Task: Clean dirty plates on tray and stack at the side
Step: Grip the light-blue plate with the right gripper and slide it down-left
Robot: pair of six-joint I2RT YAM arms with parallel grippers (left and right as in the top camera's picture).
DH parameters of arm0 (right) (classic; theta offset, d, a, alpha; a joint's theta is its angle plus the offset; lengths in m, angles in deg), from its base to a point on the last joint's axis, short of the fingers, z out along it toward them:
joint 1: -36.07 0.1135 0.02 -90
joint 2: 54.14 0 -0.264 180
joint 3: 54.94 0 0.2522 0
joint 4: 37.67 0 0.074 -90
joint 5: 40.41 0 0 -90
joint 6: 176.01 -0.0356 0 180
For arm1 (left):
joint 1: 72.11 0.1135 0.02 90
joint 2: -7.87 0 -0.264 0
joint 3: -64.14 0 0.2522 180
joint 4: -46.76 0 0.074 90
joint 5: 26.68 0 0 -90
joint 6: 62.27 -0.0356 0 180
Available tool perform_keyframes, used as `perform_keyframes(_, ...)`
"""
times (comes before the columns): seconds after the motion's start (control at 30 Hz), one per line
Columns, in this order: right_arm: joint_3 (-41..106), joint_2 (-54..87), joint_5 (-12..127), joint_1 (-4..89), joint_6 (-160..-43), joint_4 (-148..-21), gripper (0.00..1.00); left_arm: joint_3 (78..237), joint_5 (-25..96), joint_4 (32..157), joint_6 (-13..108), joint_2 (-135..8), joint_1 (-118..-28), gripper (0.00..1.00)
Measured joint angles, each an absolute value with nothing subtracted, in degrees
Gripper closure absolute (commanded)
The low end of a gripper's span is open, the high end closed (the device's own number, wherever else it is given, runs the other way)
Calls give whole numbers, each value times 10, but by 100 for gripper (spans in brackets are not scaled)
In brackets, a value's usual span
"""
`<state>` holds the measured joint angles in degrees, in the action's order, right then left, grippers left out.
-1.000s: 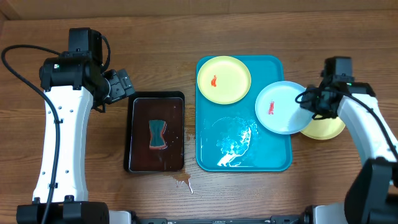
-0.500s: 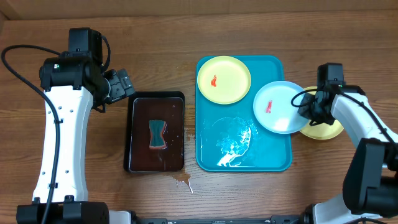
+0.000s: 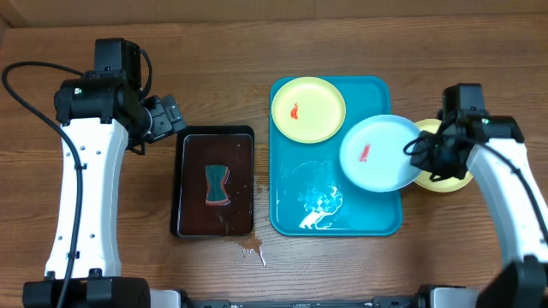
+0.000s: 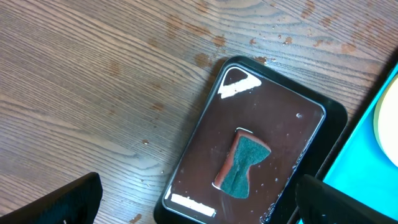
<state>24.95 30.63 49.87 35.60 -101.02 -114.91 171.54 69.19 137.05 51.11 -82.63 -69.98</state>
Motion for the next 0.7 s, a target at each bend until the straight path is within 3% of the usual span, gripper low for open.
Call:
perform_keyframes(0.13, 247, 300, 518, 427, -1010, -1142, 96, 1715, 692, 1370, 511, -826, -700, 0)
perform_keyframes(0.4, 130, 309, 507, 569, -1046, -1010, 96, 1715, 692, 1371, 511, -826, -700, 0)
perform_keyframes(0.53, 75, 317, 481, 569, -1076, -956, 96, 1715, 692, 1366, 511, -826, -700, 0)
perform_keyframes(0.7, 60, 317, 470, 567, -1093, -931, 87, 1715, 689, 1353, 511, -826, -700, 0)
